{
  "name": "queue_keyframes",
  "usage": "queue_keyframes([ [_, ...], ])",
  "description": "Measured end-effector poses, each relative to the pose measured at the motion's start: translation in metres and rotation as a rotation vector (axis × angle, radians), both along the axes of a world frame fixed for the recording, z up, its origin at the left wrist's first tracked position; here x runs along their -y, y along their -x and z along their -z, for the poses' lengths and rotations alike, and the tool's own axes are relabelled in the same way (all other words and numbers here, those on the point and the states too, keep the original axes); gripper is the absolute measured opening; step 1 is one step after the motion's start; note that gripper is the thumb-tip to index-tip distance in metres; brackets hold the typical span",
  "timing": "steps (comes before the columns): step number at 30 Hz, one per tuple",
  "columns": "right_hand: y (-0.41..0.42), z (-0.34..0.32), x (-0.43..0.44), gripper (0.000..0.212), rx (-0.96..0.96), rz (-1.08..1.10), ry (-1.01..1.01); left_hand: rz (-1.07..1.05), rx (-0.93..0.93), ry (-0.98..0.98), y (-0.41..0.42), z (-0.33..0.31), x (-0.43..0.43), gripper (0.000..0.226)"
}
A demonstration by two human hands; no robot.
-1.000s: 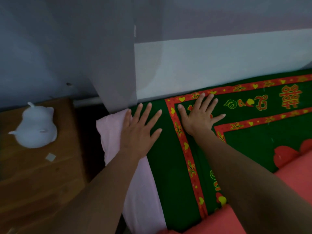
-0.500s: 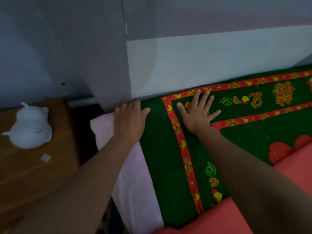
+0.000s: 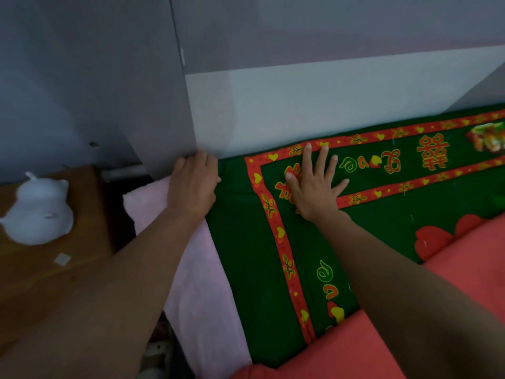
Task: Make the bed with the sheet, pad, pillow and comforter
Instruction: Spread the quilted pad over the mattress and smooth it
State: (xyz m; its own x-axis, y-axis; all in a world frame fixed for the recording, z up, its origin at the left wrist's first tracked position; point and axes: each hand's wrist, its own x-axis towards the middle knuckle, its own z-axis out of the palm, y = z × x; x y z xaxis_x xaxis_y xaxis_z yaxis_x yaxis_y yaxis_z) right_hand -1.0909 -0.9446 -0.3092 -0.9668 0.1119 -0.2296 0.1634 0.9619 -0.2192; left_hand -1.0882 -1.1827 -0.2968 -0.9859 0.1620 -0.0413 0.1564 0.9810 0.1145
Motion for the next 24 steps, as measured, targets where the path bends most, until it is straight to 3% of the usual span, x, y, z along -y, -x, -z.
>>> queue_keyframes([
  [3,0.002,0.003,-0.003,0.072,0.02,-0.013,0.0,-0.047,-0.055,-0.008,-0.003,0.006,0.0,0.015],
  [8,0.003,0.008,-0.001,0.071,0.063,-0.018,-0.011,-0.047,0.085,0.036,-0.007,-0.001,-0.003,0.037],
  [10,0.004,0.007,0.0,0.071,0.077,-0.02,-0.038,-0.049,0.133,-0.033,-0.001,-0.005,-0.003,0.039],
  [13,0.004,0.005,0.0,0.071,0.091,-0.014,-0.034,0.081,-0.04,-0.029,0.007,-0.009,0.003,0.037],
  [16,0.005,0.004,-0.001,0.072,0.079,-0.019,-0.034,0.206,-0.162,0.097,0.011,0.0,0.012,0.039],
  [20,0.008,0.011,-0.001,0.072,0.109,-0.033,-0.088,0.091,-0.159,0.128,-0.002,0.024,0.009,0.05],
  [24,0.01,0.019,0.0,0.071,0.122,-0.017,-0.13,0.296,-0.117,0.04,-0.02,0.03,0.0,0.053],
])
